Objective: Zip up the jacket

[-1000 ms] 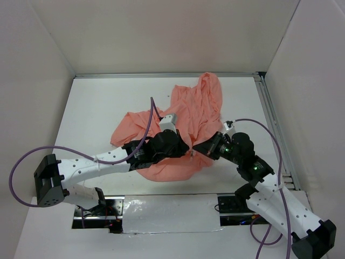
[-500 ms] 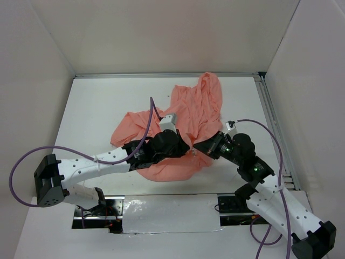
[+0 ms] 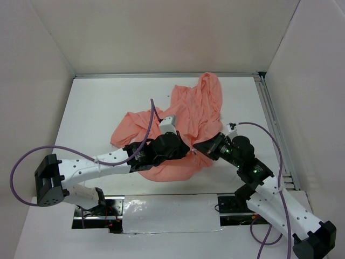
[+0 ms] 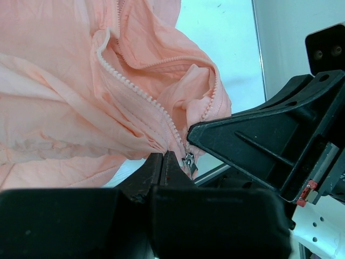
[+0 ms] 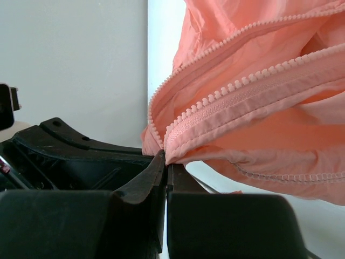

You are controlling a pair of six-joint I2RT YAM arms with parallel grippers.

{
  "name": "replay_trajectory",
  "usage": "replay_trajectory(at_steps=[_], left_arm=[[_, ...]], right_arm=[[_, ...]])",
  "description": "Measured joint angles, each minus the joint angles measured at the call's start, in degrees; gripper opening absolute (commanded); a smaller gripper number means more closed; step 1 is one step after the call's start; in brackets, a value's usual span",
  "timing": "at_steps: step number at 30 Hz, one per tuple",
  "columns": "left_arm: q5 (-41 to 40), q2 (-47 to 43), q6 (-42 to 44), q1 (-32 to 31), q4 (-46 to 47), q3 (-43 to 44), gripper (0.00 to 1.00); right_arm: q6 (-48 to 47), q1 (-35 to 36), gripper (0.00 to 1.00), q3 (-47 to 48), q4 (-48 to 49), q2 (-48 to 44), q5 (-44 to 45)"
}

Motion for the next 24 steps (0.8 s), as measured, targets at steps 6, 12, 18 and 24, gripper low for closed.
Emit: replay_trajectory(at_steps=[6,12,18,24], left_arm=[[1.0,0.0,0.0,-0.1,0.3,0.0,0.0],[2.1,0.0,0.0,-0.4,0.4,0.0,0.0],[1.7,0.0,-0.1,-0.5,-0.1,0.0,0.0],[-0.5,0.0,-0.2,-0.5,-1.6,0.0,0.0]], right_arm=[[0.2,0.2,0.0,0.0,-0.8,-1.2,2.0],[0.1,1.4,0.0,0.2,-0.9,0.6,3.6],[-1.2,3.8,0.0,0.9,-1.5,1.7,5.0],[-3.4,3.9,0.0,2.3,-5.5,-0.8,5.8]])
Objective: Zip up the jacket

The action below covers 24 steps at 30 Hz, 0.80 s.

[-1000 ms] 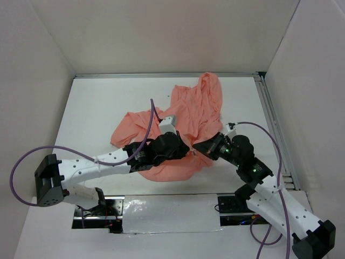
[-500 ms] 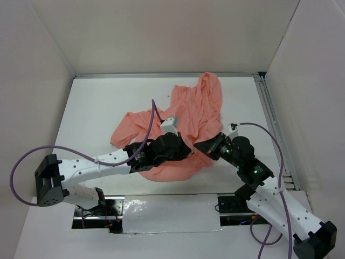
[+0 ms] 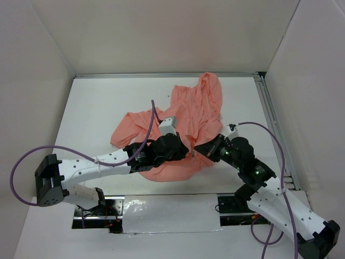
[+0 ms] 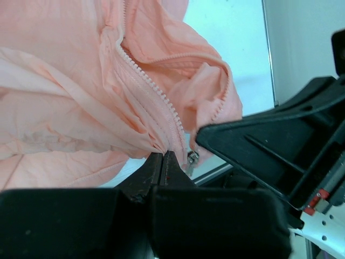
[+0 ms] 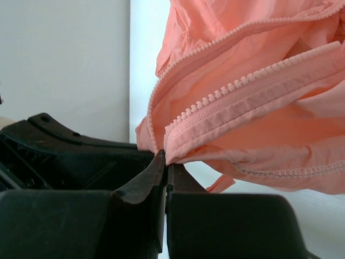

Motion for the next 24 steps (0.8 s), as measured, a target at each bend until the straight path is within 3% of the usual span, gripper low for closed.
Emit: replay_trajectory(at_steps=[24], left_arm=[[-2.1,0.2,0.0,0.0,-0.7,0.0,0.0]], right_arm=[[-1.2,0.0,0.0,1.0,-1.8,2.1,-2.6]])
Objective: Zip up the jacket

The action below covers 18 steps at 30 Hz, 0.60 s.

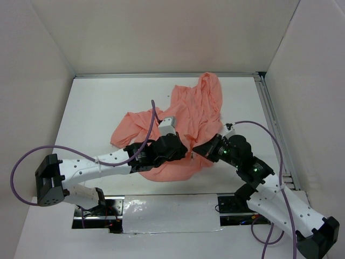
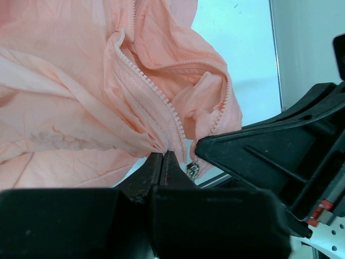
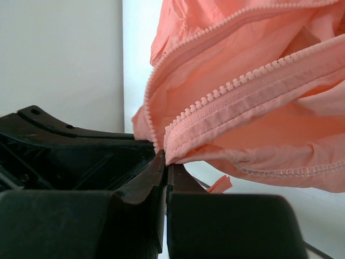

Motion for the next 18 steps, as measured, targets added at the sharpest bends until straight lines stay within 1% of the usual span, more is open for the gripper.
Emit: replay_trajectory(at_steps=[18], left_arm=[[0.0,0.5,-0.1,0.0,0.0,0.0,0.0]], right_arm=[[-0.2,0.0,0.0,0.9,1.7,1.6,0.5]])
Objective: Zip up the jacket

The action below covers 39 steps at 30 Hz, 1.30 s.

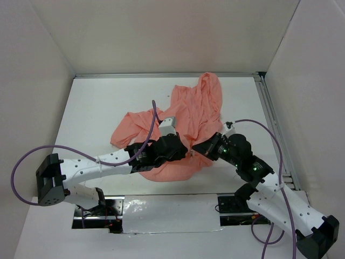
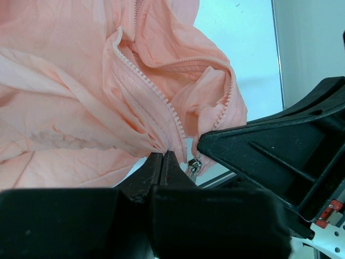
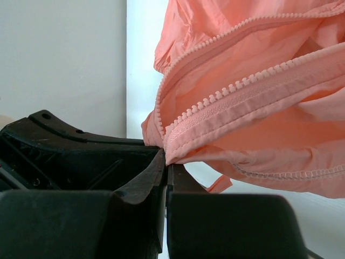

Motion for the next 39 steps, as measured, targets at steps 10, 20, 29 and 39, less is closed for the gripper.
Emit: replay_trajectory(at_steps=[10,20,29,39], left_arm=[[-0.2,0.0,-0.3,0.0,-0.1,0.0,0.0],[-0.2,-0.1,-0.3,0.0,-0.1,0.0,0.0],[-0.4,-0.2,-0.9,0.0,-0.1,0.0,0.0],[-0.2,-0.2,-1.0,0.0,-0.1,0.0,0.0]], right_arm=[[0.0,0.0,0.0,0.0,-1.0,-1.6,0.4],[0.0,0.0,0.0,0.0,-1.3,-0.7,0.4],[0.0,0.0,0.0,0.0,-1.2,0.0,0.3],[0.0,0.0,0.0,0.0,-0.3,1.1,-0.1]])
